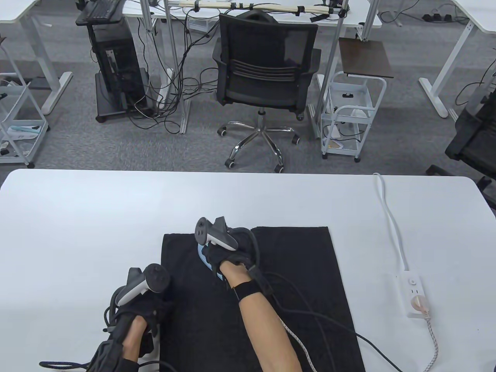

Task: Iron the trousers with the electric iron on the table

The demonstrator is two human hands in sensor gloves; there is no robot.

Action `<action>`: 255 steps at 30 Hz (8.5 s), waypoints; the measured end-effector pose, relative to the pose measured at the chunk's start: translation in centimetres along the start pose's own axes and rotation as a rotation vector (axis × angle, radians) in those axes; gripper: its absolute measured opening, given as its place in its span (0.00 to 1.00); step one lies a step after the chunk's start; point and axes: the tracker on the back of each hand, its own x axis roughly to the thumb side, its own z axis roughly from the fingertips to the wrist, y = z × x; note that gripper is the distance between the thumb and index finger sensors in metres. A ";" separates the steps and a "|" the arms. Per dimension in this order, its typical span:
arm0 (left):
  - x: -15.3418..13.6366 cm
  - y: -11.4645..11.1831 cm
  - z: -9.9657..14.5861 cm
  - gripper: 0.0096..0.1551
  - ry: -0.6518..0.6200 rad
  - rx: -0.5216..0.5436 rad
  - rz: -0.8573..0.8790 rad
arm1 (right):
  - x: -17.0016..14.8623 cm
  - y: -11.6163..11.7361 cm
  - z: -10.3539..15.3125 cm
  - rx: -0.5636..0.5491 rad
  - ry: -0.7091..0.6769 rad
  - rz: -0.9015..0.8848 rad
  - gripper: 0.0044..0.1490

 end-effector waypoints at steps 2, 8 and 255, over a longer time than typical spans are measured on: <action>0.0 0.0 0.0 0.51 0.001 -0.002 0.005 | -0.1 0.1 0.0 0.000 0.008 -0.015 0.34; -0.1 -0.1 0.0 0.52 -0.001 -0.006 0.014 | 0.0 0.8 2.5 -0.013 -0.045 0.022 0.34; -0.7 1.7 1.8 0.49 -0.019 0.160 0.072 | -44.2 1.5 20.7 -0.159 0.501 -0.216 0.54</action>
